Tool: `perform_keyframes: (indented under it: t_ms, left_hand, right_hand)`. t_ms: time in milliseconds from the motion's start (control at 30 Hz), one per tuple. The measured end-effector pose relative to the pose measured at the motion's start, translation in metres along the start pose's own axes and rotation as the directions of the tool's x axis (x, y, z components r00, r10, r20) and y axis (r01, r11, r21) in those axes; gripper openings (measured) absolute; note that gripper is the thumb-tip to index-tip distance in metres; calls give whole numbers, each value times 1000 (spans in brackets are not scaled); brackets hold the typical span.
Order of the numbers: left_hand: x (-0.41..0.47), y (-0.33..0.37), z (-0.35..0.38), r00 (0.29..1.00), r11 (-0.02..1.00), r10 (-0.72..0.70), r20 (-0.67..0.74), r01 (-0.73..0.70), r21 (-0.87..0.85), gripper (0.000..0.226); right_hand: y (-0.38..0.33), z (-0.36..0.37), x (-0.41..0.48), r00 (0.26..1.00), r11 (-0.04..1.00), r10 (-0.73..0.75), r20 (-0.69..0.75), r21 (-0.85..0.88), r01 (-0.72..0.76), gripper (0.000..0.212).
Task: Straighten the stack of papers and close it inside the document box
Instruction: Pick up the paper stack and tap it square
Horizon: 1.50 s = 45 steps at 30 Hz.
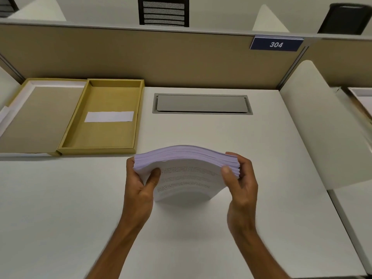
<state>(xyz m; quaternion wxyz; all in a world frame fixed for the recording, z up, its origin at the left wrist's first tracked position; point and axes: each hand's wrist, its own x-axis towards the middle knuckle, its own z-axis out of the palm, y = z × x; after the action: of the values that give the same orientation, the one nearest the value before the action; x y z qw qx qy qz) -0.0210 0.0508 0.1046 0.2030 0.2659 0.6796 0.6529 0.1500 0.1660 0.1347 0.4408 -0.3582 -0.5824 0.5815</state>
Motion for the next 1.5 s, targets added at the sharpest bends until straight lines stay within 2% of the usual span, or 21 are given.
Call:
perform_keyframes:
  t_ms: [133, 233, 300, 567, 667, 767, 833, 933, 1033, 1067, 1167, 1300, 1400, 1500]
  left_hand:
    - [2, -2, 0, 1000, 995, 5, 28, -2, -102, 42]
    - [0, 3, 4, 1000, 975, 14, 3, -13, -222, 32]
    - [0, 7, 9, 998, 964, -10, -55, -5, -267, 23]
    - [7, 16, 28, 957, 971, -113, -267, 49, -235, 32]
    - [10, 14, 29, 950, 975, -134, -283, 76, -209, 38]
    - [12, 16, 29, 948, 978, -135, -288, 82, -190, 49]
    - [13, 19, 28, 951, 981, -131, -278, 83, -178, 54]
    - [14, 19, 25, 965, 979, -136, -226, 97, -177, 62]
    - [13, 14, 17, 986, 989, -85, -142, 66, -135, 95]
    - [12, 10, 13, 992, 992, -71, -102, 59, -113, 95]
    - [11, -4, -1, 996, 996, -86, 16, 86, -4, 66]
    - [11, -28, -23, 981, 977, -150, 122, 128, 169, 42]
    - [13, -30, -30, 984, 965, -134, 120, 102, 243, 47]
    - [14, -29, -30, 990, 970, -113, 81, 92, 226, 51]
  right_hand:
    - [-14, 24, 12, 961, 980, 195, -195, 72, -184, 42]
    - [-13, 30, 21, 933, 960, 276, -230, 118, -255, 29]
    - [-11, 30, 24, 939, 964, 263, -223, 103, -246, 20]
    - [-5, 28, 26, 960, 977, 211, -186, 73, -201, 20]
    - [-3, 23, 25, 979, 982, 169, -117, 104, -157, 33]
    - [7, 9, 18, 996, 992, 85, 33, 91, -88, 55]
    - [15, -3, 15, 989, 994, 91, 119, 44, -97, 64]
    - [27, -14, 14, 976, 992, 126, 175, -25, -124, 58]
    - [38, -17, 17, 965, 986, 155, 213, -94, -138, 55]
    - [41, -17, 18, 959, 983, 170, 226, -103, -150, 53]
    - [49, -21, 23, 947, 978, 196, 255, -126, -168, 46]
    - [54, -32, 31, 927, 967, 212, 309, -205, -153, 40]
    - [55, -34, 34, 934, 962, 204, 294, -237, -135, 43]
    - [58, -35, 37, 944, 968, 183, 274, -216, -125, 41]
